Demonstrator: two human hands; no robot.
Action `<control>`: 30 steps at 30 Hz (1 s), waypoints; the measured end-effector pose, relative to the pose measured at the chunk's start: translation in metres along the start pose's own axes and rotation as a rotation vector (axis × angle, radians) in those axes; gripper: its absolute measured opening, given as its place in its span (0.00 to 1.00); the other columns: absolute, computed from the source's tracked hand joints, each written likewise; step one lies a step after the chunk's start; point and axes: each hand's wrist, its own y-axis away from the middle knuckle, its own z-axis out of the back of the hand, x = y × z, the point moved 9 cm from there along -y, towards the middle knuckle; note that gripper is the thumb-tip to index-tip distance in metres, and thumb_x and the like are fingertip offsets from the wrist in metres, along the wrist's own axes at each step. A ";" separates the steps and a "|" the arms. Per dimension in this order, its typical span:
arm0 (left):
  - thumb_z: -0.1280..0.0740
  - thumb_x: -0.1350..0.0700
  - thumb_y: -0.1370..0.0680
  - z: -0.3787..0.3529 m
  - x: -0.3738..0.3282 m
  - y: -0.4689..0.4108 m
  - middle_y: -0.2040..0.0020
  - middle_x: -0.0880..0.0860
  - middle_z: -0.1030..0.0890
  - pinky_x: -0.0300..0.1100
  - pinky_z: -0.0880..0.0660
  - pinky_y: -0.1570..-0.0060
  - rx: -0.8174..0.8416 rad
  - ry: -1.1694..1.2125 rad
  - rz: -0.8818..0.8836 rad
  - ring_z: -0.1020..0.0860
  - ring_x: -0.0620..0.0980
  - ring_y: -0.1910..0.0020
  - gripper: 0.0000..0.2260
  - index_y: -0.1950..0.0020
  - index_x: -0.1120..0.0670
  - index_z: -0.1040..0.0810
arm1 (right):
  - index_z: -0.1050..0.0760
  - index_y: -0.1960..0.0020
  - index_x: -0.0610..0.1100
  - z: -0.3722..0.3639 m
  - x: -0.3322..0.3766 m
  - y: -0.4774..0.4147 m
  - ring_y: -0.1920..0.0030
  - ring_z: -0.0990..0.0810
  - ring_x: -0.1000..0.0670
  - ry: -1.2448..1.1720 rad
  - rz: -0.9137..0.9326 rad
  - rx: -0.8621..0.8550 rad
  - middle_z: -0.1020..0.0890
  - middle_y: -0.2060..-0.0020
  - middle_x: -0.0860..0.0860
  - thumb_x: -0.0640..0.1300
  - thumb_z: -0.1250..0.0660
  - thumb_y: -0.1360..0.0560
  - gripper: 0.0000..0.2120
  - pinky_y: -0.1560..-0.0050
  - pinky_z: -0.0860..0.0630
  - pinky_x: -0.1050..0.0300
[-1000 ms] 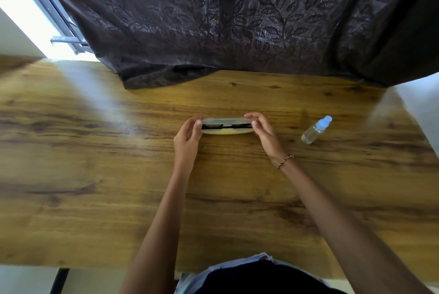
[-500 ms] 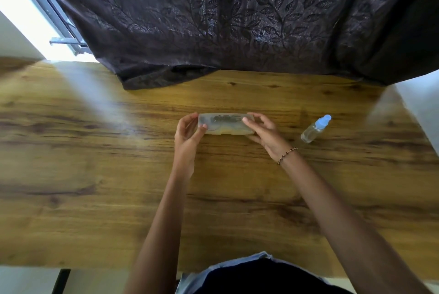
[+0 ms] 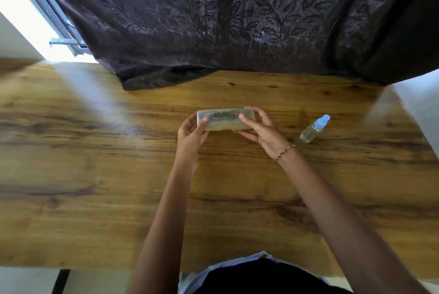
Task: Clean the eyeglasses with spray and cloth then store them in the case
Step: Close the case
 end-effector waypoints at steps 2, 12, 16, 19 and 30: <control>0.28 0.56 0.27 0.000 -0.001 0.001 0.43 0.51 0.20 0.37 0.22 0.48 -0.004 0.017 -0.008 0.19 0.46 0.45 0.19 0.38 0.52 0.27 | 0.28 0.38 0.46 0.000 0.001 0.000 0.52 0.16 0.50 -0.002 0.006 -0.006 0.25 0.41 0.45 0.40 0.28 0.28 0.20 0.54 0.18 0.58; 0.29 0.59 0.26 -0.006 -0.008 0.005 0.53 0.47 0.15 0.34 0.21 0.54 0.002 -0.011 -0.049 0.17 0.45 0.49 0.10 0.47 0.49 0.23 | 0.30 0.36 0.40 0.003 0.000 0.002 0.48 0.18 0.43 -0.071 -0.006 -0.047 0.24 0.40 0.38 0.32 0.30 0.28 0.22 0.53 0.18 0.52; 0.30 0.61 0.24 -0.009 -0.008 0.005 0.48 0.50 0.17 0.36 0.21 0.50 0.009 -0.038 -0.048 0.18 0.46 0.48 0.13 0.41 0.53 0.24 | 0.29 0.36 0.39 0.006 -0.002 0.003 0.48 0.18 0.42 -0.061 -0.002 -0.074 0.24 0.40 0.37 0.31 0.30 0.28 0.22 0.54 0.18 0.51; 0.32 0.62 0.24 -0.010 -0.007 0.004 0.46 0.52 0.18 0.37 0.21 0.49 0.000 -0.055 -0.047 0.18 0.45 0.48 0.17 0.35 0.56 0.27 | 0.29 0.36 0.40 0.008 -0.003 0.002 0.49 0.17 0.43 -0.069 -0.001 -0.082 0.23 0.40 0.37 0.31 0.30 0.28 0.22 0.54 0.18 0.51; 0.31 0.55 0.24 -0.048 -0.013 -0.012 0.38 0.56 0.22 0.39 0.23 0.46 0.076 -0.511 -0.116 0.21 0.48 0.45 0.26 0.28 0.58 0.33 | 0.30 0.33 0.49 0.049 0.020 0.002 0.49 0.19 0.53 0.197 0.129 -0.232 0.28 0.36 0.48 0.43 0.27 0.28 0.26 0.54 0.19 0.60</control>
